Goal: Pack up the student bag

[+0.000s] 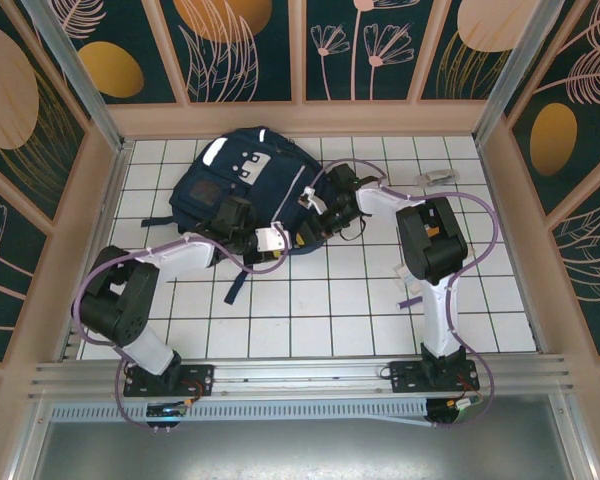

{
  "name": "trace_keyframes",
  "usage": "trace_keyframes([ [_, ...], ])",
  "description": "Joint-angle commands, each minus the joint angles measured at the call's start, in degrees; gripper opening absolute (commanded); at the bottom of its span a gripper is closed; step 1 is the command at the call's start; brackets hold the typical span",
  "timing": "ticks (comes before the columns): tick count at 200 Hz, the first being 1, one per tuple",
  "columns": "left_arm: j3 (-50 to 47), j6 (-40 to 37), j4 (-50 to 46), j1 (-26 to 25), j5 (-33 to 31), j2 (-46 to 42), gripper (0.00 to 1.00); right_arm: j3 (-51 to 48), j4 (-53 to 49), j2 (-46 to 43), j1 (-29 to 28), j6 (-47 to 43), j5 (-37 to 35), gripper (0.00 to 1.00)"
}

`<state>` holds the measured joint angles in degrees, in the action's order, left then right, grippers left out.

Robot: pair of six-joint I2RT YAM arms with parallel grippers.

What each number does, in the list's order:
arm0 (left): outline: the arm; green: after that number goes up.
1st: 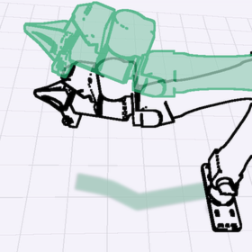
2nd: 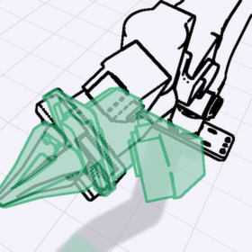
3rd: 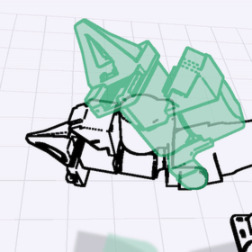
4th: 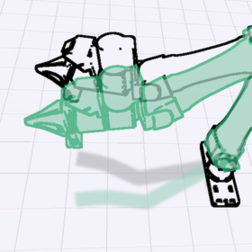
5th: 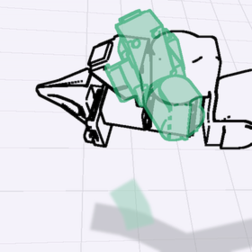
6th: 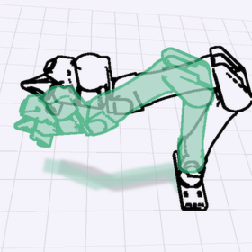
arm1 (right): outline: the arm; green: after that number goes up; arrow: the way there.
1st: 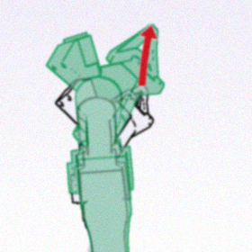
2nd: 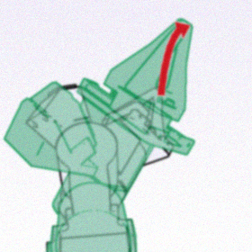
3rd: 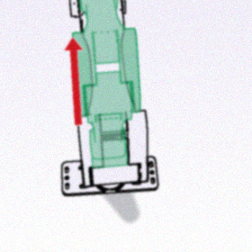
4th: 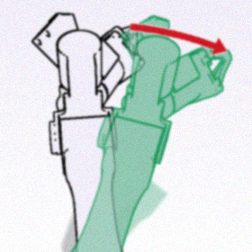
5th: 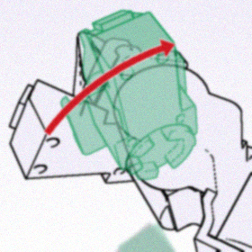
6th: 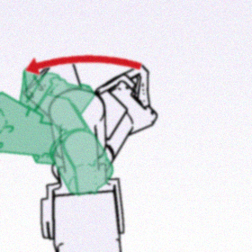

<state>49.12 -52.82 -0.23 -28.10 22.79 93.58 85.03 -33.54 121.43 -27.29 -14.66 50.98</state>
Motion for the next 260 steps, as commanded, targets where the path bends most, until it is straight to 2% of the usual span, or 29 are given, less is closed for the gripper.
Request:
trace_keyframes([
  [1,1.8,1.1,-0.1,-0.1,3.0,1.7,0.41,-2.2,0.7,-0.2,-1.3,0.8,1.7,0.24],
  [31,1.0,2.2,1.5,-0.1,2.0,2.7,0.39,-3.5,2.7,-0.4,-1.7,2.8,2.7,0.3],
  [43,0.5,2.2,2.1,-0.2,1.3,2.9,0.36,-4.1,3.7,-0.6,-1.9,3.6,3.7,0.32],
  [63,0.2,2.2,2.3,-0.1,0.4,3.0,0.21,-4.4,5.1,-0.5,-2.1,5.5,4.7,0.36],
  [87,0.3,2.1,2.7,-0.1,0.4,3.0,0.0,-4.3,7.4,0.2,-2.7,9.5,4.1,0.37],
  [100,0.3,2.0,2.8,-0.1,0.9,2.8,0.0,-4.8,9.8,0.4,-3.1,13.2,2.6,0.36],
  [109,0.3,1.8,2.9,-0.1,1.2,2.7,0.0,-5.4,12.3,0.0,-3.4,16.7,0.6,0.31],
  [117,0.2,1.9,2.8,-0.2,1.4,2.6,0.0,-6.5,14.6,-0.4,-3.7,19.4,-0.1,0.3],
  [141,0.1,1.7,2.6,-0.1,1.6,2.3,0.0,-7.6,15.7,-3.0,-3.7,21.0,-3.1,0.24],
  [187,-0.9,1.7,4.1,-0.1,1.3,0.9,0.0,-7.1,17.1,-2.9,-3.7,24.9,-3.7,0.01],
  [212,-0.7,1.7,3.4,-0.1,0.9,0.4,0.0,-9.3,20.3,-5.6,-3.7,27.8,-5.8,0.0],
  [230,-0.7,1.7,2.5,-0.1,0.6,0.0,0.0,-13.1,25.1,-10.3,-3.0,32.7,-12.3,0.0],
  [260,-0.5,-0.5,-1.6,-0.1,-0.1,-0.3,0.0,-19.2,29.5,-18.2,-2.5,37.6,-30.4,0.0],
])
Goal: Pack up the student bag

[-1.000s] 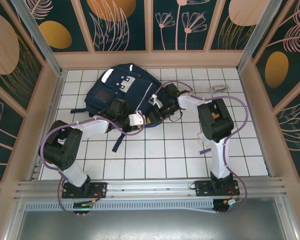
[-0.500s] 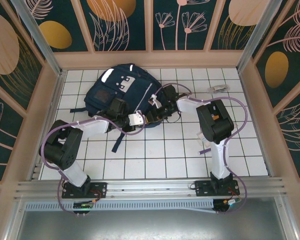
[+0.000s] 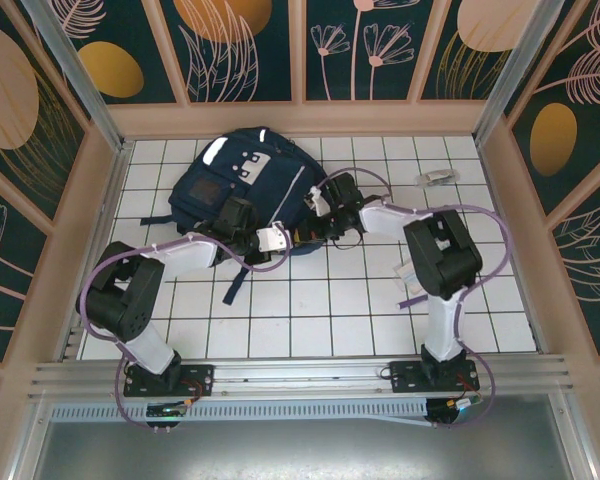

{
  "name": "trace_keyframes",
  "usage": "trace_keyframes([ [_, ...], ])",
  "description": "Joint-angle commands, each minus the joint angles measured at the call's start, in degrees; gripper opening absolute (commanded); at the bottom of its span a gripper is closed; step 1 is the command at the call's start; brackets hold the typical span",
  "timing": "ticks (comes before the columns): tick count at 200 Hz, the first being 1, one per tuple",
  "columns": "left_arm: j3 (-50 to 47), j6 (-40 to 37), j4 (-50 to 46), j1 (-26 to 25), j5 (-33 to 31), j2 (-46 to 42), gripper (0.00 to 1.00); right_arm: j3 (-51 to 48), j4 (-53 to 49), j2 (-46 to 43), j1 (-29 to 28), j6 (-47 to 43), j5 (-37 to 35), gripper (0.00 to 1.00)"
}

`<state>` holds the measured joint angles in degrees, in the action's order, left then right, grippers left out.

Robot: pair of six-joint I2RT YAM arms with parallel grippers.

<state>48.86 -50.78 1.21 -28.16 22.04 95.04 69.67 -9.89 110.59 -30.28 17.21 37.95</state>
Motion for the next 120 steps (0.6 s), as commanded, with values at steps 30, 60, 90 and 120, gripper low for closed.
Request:
trace_keyframes([
  [30,-0.4,-4.4,-5.1,0.0,0.4,-2.5,0.0,-8.5,10.2,-11.7,0.5,4.3,-24.7,0.0],
  [60,-1.1,-6.1,-5.8,0.0,-0.1,-2.8,0.0,-10.9,13.8,-11.8,0.8,-1.0,-29.2,0.0],
  [90,-1.9,-8.0,-6.6,-0.1,-0.2,-3.4,0.0,-14.2,23.3,-12.1,1.9,-7.7,-30.7,0.0],
  [120,-4.0,-8.5,-7.4,1.0,-2.3,-5.9,0.0,-16.3,30.0,-12.5,3.5,-9.0,-35.6,0.0],
])
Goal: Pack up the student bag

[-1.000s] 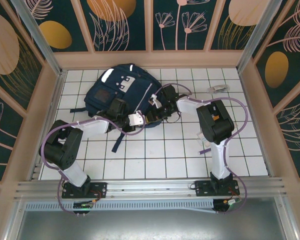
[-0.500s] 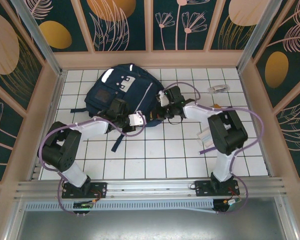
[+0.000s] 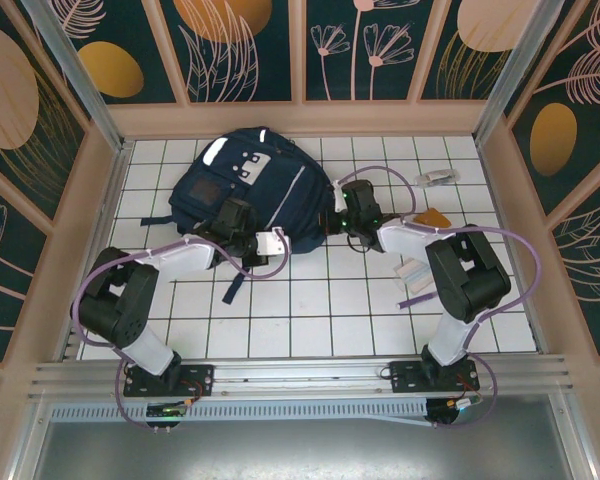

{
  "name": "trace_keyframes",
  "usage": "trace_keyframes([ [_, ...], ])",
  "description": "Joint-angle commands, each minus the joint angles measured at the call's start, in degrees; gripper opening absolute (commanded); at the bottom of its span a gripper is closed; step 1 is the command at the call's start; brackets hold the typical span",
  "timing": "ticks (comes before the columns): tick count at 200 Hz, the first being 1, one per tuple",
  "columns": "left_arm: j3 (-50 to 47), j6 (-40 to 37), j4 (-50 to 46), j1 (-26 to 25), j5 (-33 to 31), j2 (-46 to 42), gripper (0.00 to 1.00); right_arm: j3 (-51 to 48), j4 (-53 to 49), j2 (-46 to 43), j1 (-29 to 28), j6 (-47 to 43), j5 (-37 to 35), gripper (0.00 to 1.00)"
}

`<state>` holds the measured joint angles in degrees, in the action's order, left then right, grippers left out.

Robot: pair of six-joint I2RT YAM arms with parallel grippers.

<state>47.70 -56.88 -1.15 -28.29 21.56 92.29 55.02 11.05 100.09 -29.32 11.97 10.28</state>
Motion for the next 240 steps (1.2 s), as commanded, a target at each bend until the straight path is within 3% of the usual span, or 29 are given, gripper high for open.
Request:
trace_keyframes([
  [1,-3.0,-2.3,-5.0,1.2,-1.7,-3.2,0.0,-1.7,9.1,-2.0,2.6,-3.8,-7.9,0.0],
  [52,-5.3,-0.9,-2.7,9.5,-7.1,-8.5,0.0,-5.0,6.6,-8.2,1.6,-5.4,-2.4,0.0],
  [57,-5.2,0.1,-1.9,10.0,-7.5,-8.7,0.07,-5.2,6.1,-8.9,1.0,-5.5,-1.6,0.0],
  [65,-4.7,0.9,-2.0,10.6,-7.3,-9.0,0.32,-5.3,5.0,-9.9,-0.1,-5.4,-0.6,0.0],
  [72,-3.8,0.6,-4.1,10.7,-5.1,-9.3,0.44,-5.1,4.3,-10.7,-1.0,-5.0,0.2,0.0],
  [92,-1.9,0.2,-10.2,10.7,7.4,-10.8,0.67,-4.2,4.1,-11.9,-3.0,-2.5,5.9,0.0],
  [105,-1.8,3.0,-10.3,9.5,14.2,-12.5,0.71,-3.1,4.5,-11.9,-4.2,-1.0,9.1,0.0],
  [138,-3.1,12.5,-1.0,2.7,18.9,-13.8,0.69,-0.2,5.0,-10.5,-6.6,-0.1,12.2,0.0],
  [187,0.5,20.9,5.8,0.4,14.4,-6.1,0.57,1.0,6.2,-9.5,-7.8,2.0,17.7,0.0],
  [207,1.9,21.7,5.6,0.3,11.6,-3.5,0.36,1.6,3.7,-8.5,-7.9,0.2,17.0,0.0],
  [221,2.4,22.5,5.6,0.3,11.2,-2.6,0.0,1.4,2.3,-7.7,-7.4,-2.3,14.6,0.0],
  [240,2.1,20.7,5.0,0.2,13.9,-2.7,0.0,0.2,2.6,-6.7,-5.7,-4.3,10.8,0.0],
])
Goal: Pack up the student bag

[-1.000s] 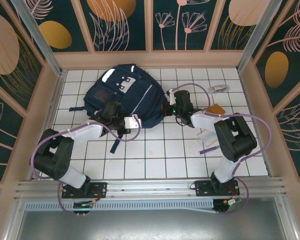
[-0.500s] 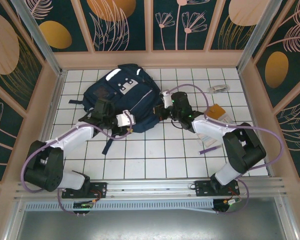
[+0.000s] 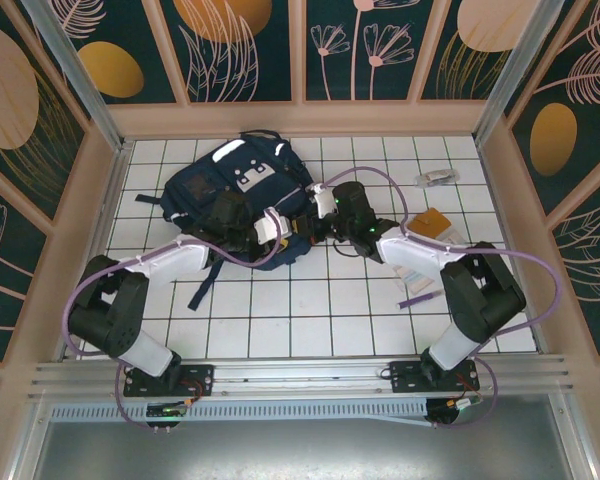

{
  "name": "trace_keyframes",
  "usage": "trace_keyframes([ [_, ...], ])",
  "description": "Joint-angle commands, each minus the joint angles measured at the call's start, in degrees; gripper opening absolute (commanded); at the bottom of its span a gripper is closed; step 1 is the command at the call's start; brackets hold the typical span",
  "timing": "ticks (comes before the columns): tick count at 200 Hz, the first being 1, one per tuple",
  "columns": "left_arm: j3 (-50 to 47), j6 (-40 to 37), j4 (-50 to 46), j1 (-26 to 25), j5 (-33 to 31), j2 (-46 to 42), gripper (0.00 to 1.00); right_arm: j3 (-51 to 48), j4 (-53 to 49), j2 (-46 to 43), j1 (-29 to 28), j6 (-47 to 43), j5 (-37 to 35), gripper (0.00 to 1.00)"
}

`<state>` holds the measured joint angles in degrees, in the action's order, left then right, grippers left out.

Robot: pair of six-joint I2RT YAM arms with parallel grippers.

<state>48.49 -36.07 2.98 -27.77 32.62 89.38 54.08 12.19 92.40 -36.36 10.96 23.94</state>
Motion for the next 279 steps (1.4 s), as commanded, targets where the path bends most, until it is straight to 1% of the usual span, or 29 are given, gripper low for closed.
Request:
trace_keyframes([
  [1,1.2,-0.4,0.8,-0.3,3.0,0.1,0.0,1.0,1.6,1.1,1.5,-3.3,-3.0,0.0],
  [19,0.8,-3.5,-1.7,-0.3,4.2,-0.8,0.0,0.6,3.0,2.4,4.4,-2.8,-5.2,0.0],
  [29,0.7,-5.8,-3.8,-0.2,4.6,-1.3,0.0,0.4,4.2,2.9,4.7,-2.2,-7.1,0.0],
  [33,0.6,-6.7,-4.7,-0.3,4.6,-1.5,0.0,0.2,4.9,3.2,6.6,-2.0,-7.7,0.0],
  [57,-1.2,-10.9,-7.0,-0.3,4.5,-3.1,0.0,-1.0,9.5,5.1,10.3,-0.5,-9.5,0.0],
  [83,-3.2,-16.2,-9.7,-0.3,5.1,-5.2,0.0,0.5,11.4,9.0,13.5,0.1,-10.7,0.0],
  [90,-3.6,-18.0,-10.5,-0.3,4.3,-5.9,0.0,1.3,11.6,10.2,14.1,0.2,-10.5,0.0],
  [103,-4.2,-23.9,-14.4,-0.3,1.9,-6.9,0.0,3.1,11.6,12.0,14.7,0.3,-10.3,0.0],
  [125,-4.1,-27.2,-17.8,-0.1,-7.9,-8.5,0.0,5.4,9.7,13.0,15.0,-0.4,-11.6,0.0],
  [130,-4.1,-27.3,-18.1,0.5,-9.7,-8.9,0.0,5.3,9.5,12.7,15.0,-0.6,-12.0,0.0],
  [136,-3.7,-27.3,-18.8,2.1,-10.5,-9.2,0.0,4.9,9.4,12.0,15.0,-0.8,-12.2,0.0],
  [155,-1.9,-27.9,-21.2,10.2,-8.1,-10.6,0.0,2.8,8.0,9.2,14.9,-1.8,-11.3,0.0],
  [161,-2.0,-28.7,-21.2,11.5,-9.2,-11.2,0.0,2.0,7.5,8.3,14.8,-2.2,-10.5,0.0],
  [167,-2.5,-29.4,-20.7,11.9,-11.5,-11.8,0.0,1.5,6.7,7.4,14.5,-2.6,-9.8,0.0],
  [175,-3.5,-29.5,-19.2,12.1,-14.8,-12.4,0.06,0.8,5.7,6.3,13.8,-3.1,-8.8,0.0],
  [180,-4.1,-28.7,-17.9,12.3,-16.7,-12.6,0.17,0.5,4.9,5.7,13.2,-3.3,-8.0,0.0],
  [182,-4.3,-28.4,-17.5,12.3,-17.5,-12.6,0.23,0.5,4.6,5.6,13.0,-3.4,-7.5,0.0],
  [185,-4.7,-28.0,-16.9,12.4,-18.3,-12.6,0.3,0.5,3.9,5.3,12.6,-3.5,-6.7,0.0],
  [189,-5.1,-27.8,-16.7,12.6,-19.3,-12.8,0.36,0.8,3.0,4.9,11.9,-3.5,-5.4,0.0],
  [204,-4.3,-27.0,-18.1,13.3,-20.8,-12.6,0.46,2.6,-1.2,4.3,9.0,-2.4,-0.4,0.0],
  [212,-2.7,-26.9,-20.8,13.4,-19.4,-12.4,0.51,3.2,-1.9,4.0,7.2,-1.9,0.9,0.0],
  [218,-1.0,-27.1,-23.8,13.4,-16.7,-12.0,0.57,3.4,-2.0,4.0,5.8,-1.4,1.4,0.0],
  [223,0.5,-27.0,-26.0,13.4,-14.0,-11.8,0.6,3.6,-1.9,4.1,5.4,-1.0,1.7,0.0],
  [238,5.0,-25.4,-30.5,13.3,-3.6,-10.4,0.62,4.5,-0.8,5.0,2.9,0.0,2.9,0.0],
  [249,6.7,-22.1,-29.8,12.7,4.5,-9.5,0.62,5.7,-0.3,6.4,2.1,0.6,3.8,0.0],
  [257,6.5,-19.3,-27.1,11.6,9.2,-8.9,0.63,7.0,-0.5,7.5,1.7,0.7,4.1,0.0],
  [267,5.2,-15.4,-22.0,9.2,10.3,-8.7,0.67,8.5,-0.8,8.6,1.3,0.8,4.9,0.0],
  [279,3.0,-12.3,-16.0,6.5,7.3,-8.0,0.69,9.7,-0.9,9.2,0.8,0.8,5.6,0.0],
])
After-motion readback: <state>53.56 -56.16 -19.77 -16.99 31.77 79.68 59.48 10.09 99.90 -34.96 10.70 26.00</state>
